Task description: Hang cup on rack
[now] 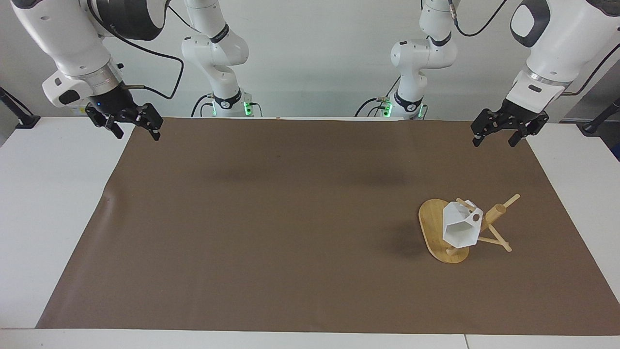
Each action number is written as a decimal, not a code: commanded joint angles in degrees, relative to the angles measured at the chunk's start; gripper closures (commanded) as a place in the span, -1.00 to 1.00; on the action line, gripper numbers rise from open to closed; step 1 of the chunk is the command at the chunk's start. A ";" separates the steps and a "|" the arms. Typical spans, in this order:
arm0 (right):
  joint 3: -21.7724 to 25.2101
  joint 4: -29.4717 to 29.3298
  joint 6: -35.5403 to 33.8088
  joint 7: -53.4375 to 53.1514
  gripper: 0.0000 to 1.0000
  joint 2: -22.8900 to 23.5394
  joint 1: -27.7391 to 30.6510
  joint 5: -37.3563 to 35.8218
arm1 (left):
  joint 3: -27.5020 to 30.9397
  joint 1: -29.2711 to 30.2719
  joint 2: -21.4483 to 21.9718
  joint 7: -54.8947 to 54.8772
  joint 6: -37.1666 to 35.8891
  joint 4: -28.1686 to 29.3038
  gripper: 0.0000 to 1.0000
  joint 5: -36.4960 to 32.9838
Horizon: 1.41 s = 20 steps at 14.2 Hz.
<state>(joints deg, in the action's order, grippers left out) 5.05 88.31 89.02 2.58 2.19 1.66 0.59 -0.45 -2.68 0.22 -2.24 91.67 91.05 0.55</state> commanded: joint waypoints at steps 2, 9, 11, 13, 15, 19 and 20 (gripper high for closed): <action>-0.04 0.37 0.45 -0.83 -1.00 -0.61 -0.08 0.02 | 2.83 -3.12 0.48 -1.71 -3.08 -1.32 -1.00 -1.61; -0.04 0.37 0.36 -0.83 -1.00 -0.61 -0.08 0.02 | 1.42 -1.81 2.42 -1.71 -6.86 -1.23 -1.00 -1.08; -0.04 0.37 0.36 -0.83 -1.00 -0.61 -0.08 0.02 | 0.36 -1.10 2.42 -1.80 -6.86 -1.23 -1.00 -0.99; -0.04 0.37 0.45 -0.83 -1.00 -0.61 -0.08 0.02 | 0.36 -1.28 2.42 -1.80 -6.86 -1.23 -1.00 -0.99; -0.04 0.37 0.36 -0.83 -1.00 -0.61 -0.08 0.02 | 0.54 -1.10 2.42 -1.71 -6.60 -1.14 -1.00 -0.99; -0.04 0.37 0.36 -0.83 -1.00 -0.61 -0.08 0.02 | 1.07 -1.01 2.50 -1.27 -6.60 -1.14 -1.00 -0.99; -0.04 0.37 0.36 -0.83 -1.00 -0.61 -0.08 0.02 | 1.15 -1.01 2.50 -1.27 -6.51 -1.14 -1.00 -1.08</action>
<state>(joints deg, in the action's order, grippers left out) 5.05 88.31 89.02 2.58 2.19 1.66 0.59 0.72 -3.98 2.39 -3.35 85.93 90.29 0.40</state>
